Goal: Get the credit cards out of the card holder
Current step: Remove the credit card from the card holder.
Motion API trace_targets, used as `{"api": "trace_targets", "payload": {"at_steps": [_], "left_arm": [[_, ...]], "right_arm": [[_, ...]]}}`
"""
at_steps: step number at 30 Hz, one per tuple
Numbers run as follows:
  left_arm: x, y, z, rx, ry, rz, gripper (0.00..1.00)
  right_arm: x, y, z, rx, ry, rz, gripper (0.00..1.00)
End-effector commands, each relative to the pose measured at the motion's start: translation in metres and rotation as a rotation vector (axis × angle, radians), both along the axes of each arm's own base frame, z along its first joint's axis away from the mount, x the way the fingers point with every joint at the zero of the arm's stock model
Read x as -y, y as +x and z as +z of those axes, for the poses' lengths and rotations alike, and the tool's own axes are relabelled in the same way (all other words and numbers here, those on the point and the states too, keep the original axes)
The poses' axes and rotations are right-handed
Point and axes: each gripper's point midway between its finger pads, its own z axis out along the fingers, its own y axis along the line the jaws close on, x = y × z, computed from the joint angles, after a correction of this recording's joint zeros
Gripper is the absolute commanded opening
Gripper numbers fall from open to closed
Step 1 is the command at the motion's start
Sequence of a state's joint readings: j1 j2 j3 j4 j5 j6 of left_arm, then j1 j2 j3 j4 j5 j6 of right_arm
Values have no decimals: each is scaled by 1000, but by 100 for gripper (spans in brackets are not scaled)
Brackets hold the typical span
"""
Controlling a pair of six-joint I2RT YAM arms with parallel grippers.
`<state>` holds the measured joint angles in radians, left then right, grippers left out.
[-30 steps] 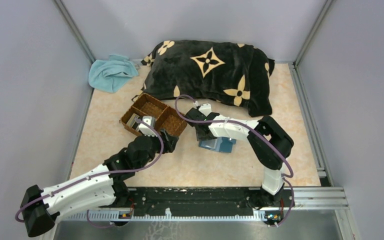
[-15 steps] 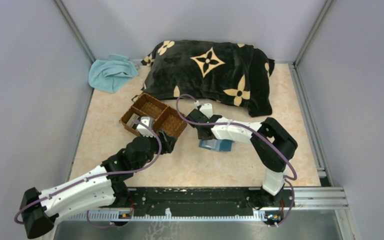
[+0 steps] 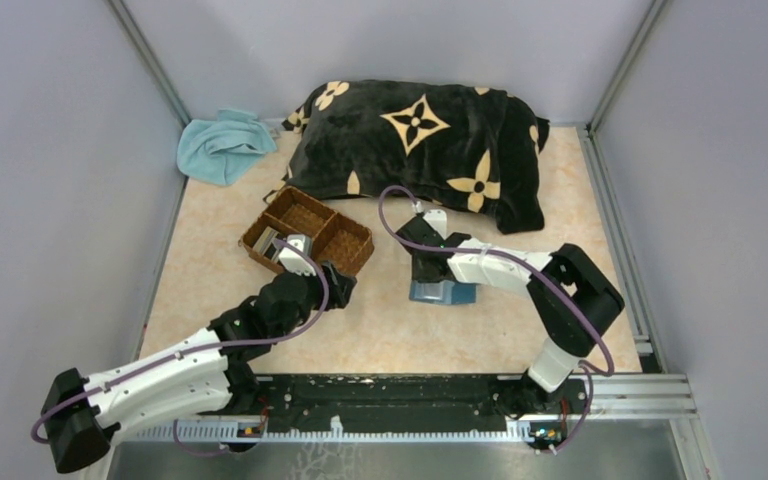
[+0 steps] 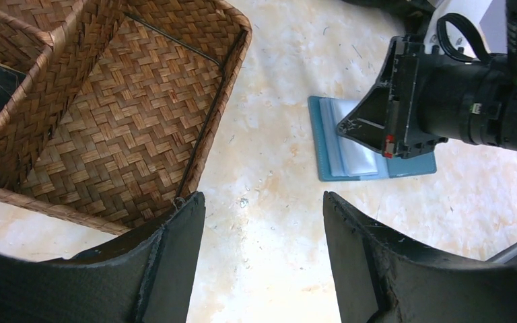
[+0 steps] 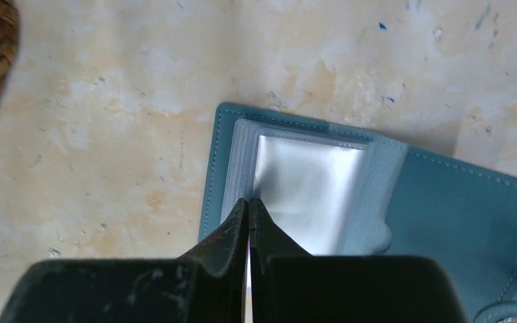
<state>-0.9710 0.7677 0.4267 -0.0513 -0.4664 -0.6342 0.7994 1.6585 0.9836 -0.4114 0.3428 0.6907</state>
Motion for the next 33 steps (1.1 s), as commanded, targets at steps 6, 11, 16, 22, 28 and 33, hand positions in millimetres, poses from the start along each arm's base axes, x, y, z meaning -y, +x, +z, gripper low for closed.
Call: {"api": "trace_targets", "payload": {"at_steps": [6,11,16,22,28,33], "left_arm": [[10,-2,5,6,-39,-33,71],[30,-6,7,15,-95,-114,71],[45,-6,5,-13,-109,-152,70],[36,-3,16,13,-120,-116,71],[16,-5,17,23,-94,-64,71],[3,-7,14,36,-97,-29,71]], "right_arm": [[33,-8,30,30,54,-28,0],[59,-13,31,44,28,-63,0],[59,-16,31,39,5,-36,22],[28,-8,44,72,-8,25,48],[2,-3,34,47,-78,78,66],[9,-5,12,6,-144,60,64]]}}
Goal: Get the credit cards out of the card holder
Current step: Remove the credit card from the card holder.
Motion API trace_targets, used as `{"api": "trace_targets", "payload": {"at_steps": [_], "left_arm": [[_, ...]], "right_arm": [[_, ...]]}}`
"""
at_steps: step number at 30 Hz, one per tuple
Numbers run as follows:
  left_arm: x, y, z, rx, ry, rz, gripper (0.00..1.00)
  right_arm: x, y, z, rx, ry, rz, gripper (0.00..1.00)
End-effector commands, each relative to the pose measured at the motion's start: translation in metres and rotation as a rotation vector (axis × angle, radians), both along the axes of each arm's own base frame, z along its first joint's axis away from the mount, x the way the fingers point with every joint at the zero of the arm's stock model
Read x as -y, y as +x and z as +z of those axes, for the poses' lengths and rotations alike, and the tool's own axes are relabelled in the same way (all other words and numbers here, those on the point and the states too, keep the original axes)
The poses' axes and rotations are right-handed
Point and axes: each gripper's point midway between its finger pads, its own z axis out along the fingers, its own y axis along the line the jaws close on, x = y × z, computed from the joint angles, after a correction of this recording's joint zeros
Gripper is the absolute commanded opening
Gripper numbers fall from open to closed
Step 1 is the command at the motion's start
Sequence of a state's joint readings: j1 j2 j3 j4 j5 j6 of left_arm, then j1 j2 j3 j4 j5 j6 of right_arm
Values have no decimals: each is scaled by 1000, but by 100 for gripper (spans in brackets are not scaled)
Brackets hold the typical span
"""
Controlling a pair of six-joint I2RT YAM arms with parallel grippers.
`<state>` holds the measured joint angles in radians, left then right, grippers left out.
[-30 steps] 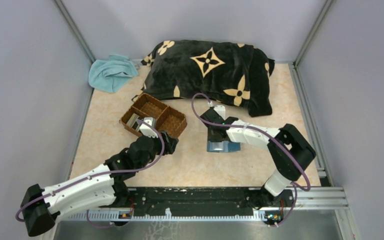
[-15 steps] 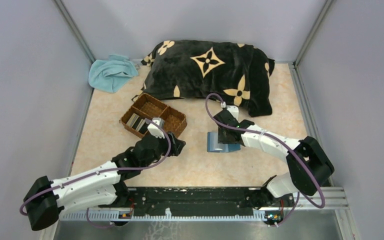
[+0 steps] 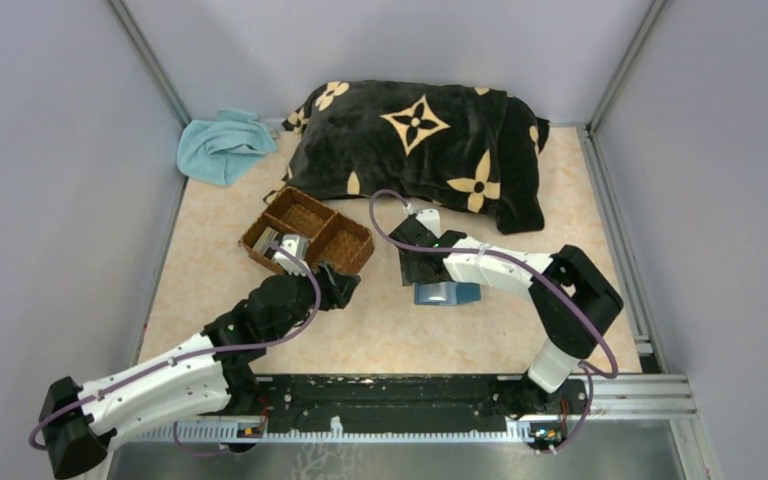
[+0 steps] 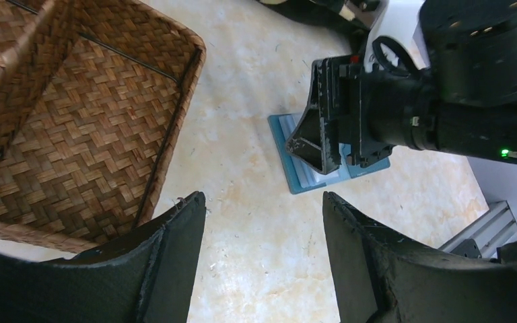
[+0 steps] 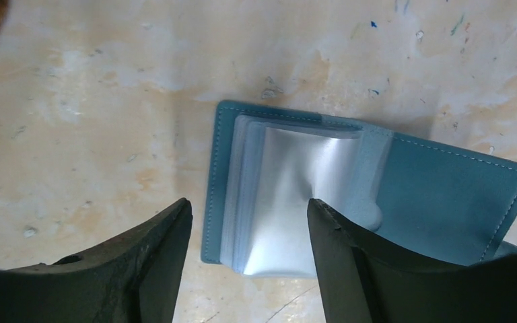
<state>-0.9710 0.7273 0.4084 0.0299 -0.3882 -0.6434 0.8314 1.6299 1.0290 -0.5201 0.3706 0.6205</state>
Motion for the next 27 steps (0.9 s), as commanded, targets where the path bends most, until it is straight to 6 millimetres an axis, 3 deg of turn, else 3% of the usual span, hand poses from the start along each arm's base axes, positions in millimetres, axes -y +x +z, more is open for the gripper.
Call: {"api": "trace_targets", "payload": {"at_steps": [1,12,18,25,27], "left_arm": [[-15,-1,-7,3,13,48,71],[-14,0,-10,-5,20,51,71],[-16,-1,-13,-9,25,53,71],[-17,-1,-16,-12,32,58,71],[-16,-1,-17,-14,35,56,71]], "right_arm": [[9,3,-8,3,-81,-20,63],[27,-11,-37,-54,-160,-21,51],[36,-18,-53,-83,-204,-11,32],[36,-25,-62,-105,-174,-12,0],[33,-24,-59,-99,-146,-16,0]]}}
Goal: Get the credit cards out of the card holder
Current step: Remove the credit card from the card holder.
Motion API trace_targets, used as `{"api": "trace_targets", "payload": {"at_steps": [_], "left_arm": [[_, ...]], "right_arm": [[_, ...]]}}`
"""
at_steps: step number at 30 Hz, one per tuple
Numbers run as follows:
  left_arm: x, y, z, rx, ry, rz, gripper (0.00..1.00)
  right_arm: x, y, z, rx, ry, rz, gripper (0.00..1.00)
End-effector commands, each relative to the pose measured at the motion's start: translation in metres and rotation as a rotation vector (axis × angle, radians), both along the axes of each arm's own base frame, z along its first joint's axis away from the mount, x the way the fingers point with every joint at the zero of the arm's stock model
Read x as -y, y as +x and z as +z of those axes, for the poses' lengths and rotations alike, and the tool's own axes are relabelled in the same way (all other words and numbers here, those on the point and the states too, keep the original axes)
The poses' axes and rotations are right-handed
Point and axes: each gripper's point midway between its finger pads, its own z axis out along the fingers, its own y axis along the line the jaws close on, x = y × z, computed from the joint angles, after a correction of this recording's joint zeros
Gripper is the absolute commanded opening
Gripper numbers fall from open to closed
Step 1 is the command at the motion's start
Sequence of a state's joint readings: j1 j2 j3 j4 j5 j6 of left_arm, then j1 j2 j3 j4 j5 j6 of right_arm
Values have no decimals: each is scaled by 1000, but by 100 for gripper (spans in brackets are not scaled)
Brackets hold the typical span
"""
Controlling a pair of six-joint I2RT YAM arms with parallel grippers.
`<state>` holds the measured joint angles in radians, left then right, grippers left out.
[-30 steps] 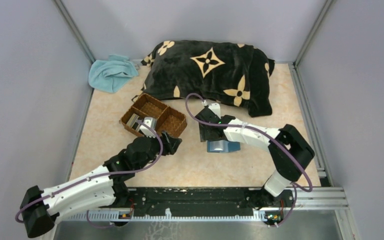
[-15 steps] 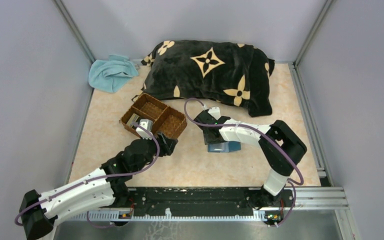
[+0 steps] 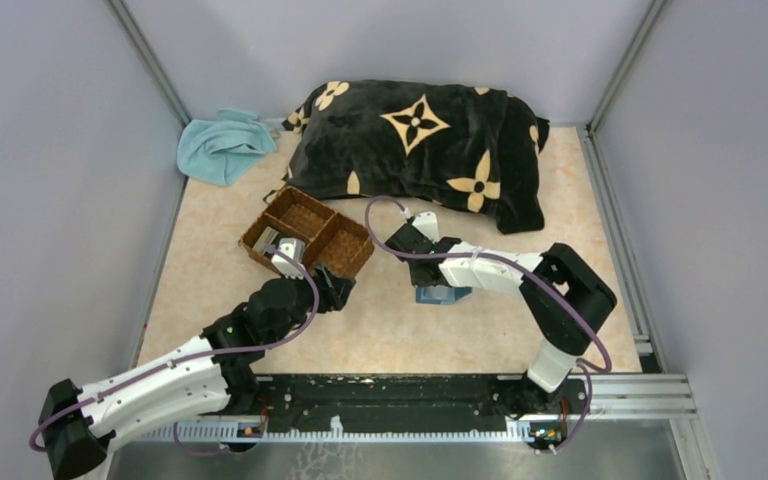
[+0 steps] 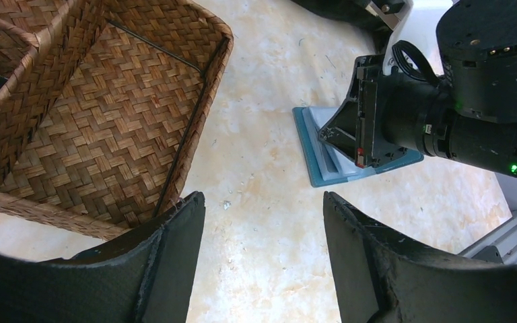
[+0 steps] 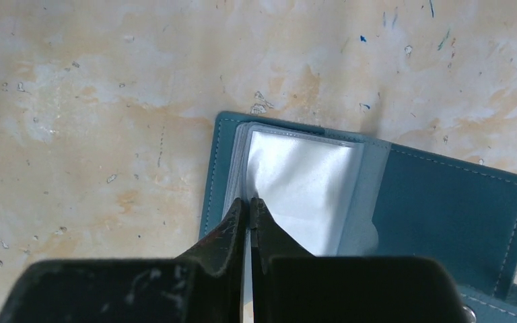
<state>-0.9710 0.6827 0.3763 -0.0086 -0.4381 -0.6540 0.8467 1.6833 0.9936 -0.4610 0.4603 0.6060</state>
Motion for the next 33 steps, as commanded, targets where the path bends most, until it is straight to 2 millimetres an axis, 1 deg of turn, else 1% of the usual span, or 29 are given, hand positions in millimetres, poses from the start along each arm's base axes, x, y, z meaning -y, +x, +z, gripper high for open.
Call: {"api": "trace_targets", "payload": {"at_steps": [1,4,5,10,13,17,19,25,28,31,33], "left_arm": [[-2,-1,-7,-9,17,5,71],[0,-1,-8,-12,19,0,71],[1,-1,-8,-13,18,-2,71],[2,-1,-7,-13,9,-9,71],[7,-1,-4,-1,3,-28,71],[16,1,-4,1,4,-54,71],[23,1,-4,-6,2,-71,71],[40,3,-8,-16,-6,-114,71],[43,4,-9,-25,0,-122,71],[43,3,-8,-26,-7,-120,71],[39,2,-7,-23,-12,-111,71]], "right_arm": [[22,-29,-37,-140,-42,-13,0],[17,-26,-26,-126,23,-15,0],[16,-24,-16,-108,56,-18,0],[25,-18,9,-64,158,-53,0],[35,-18,17,-52,204,-77,0],[50,-23,20,-36,209,-112,0],[54,-26,22,-31,219,-126,0],[62,-30,38,8,244,-130,0],[59,-27,48,30,259,-118,0],[45,-23,54,35,295,-79,0],[36,-20,57,35,304,-62,0]]}}
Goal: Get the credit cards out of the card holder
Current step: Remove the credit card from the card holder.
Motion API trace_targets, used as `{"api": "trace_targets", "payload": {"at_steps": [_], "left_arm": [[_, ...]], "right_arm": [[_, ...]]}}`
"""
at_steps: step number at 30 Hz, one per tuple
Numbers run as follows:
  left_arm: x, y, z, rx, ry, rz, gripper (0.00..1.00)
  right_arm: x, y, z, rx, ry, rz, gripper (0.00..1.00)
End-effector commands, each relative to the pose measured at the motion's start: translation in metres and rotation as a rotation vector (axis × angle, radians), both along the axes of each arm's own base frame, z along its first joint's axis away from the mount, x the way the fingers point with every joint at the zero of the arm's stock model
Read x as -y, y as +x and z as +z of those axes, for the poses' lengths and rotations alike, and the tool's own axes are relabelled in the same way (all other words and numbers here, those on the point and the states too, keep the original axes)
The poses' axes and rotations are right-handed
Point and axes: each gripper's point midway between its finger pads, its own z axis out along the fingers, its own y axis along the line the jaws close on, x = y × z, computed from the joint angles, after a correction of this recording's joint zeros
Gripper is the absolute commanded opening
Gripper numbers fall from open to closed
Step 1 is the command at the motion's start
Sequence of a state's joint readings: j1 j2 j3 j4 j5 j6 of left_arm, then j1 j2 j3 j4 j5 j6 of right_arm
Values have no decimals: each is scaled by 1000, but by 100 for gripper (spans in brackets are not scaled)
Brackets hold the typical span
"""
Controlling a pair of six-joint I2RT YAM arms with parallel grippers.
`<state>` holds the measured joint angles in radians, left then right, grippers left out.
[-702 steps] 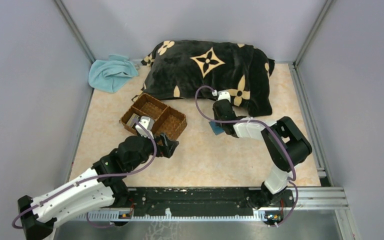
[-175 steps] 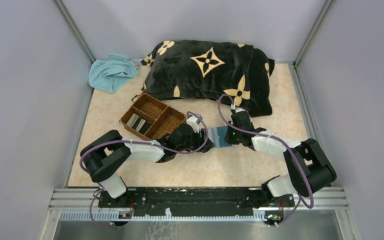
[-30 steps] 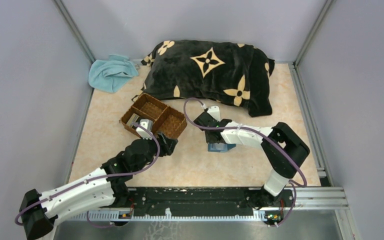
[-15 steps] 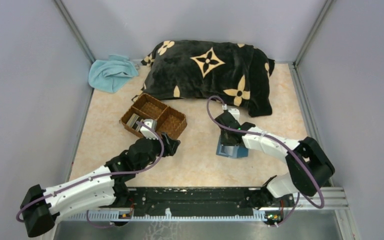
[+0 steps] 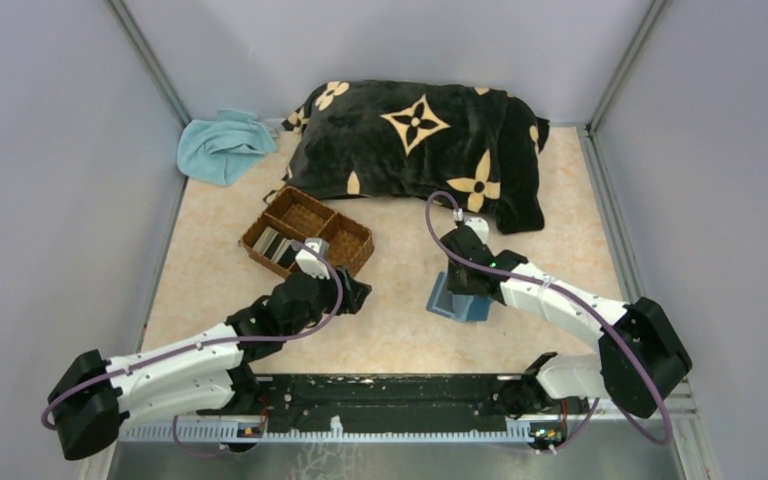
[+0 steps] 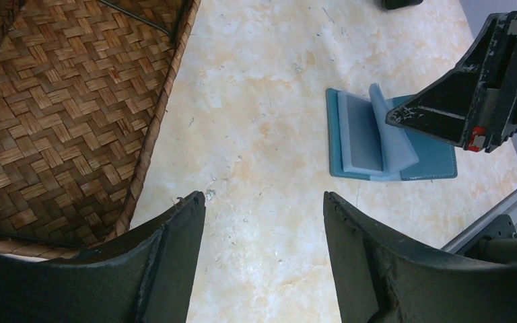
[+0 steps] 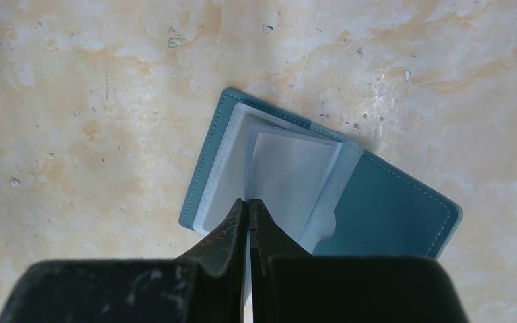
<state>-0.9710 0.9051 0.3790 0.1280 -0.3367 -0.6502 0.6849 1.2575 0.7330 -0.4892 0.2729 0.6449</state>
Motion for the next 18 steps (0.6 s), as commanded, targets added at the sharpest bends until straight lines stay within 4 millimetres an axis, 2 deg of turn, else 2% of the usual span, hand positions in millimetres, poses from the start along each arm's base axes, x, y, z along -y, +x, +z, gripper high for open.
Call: {"api": "trace_targets", "payload": {"at_steps": [1,7,12,15,18], "left_arm": [[5,1,27,50,-68,-9,71],[-13,-1,25,63,-55,37,71],[-17,-2,27,72,-65,42,71],[-14,-2,27,67,-62,35,71],[-8,-2,26,68,-57,10,71]], "right_arm": [[-27,17,26,60,73,47,0],[-70,28,40,87,95,129,0],[-100,31,45,87,109,179,0],[-101,30,43,85,122,174,0],[-93,27,37,69,116,152,0]]}}
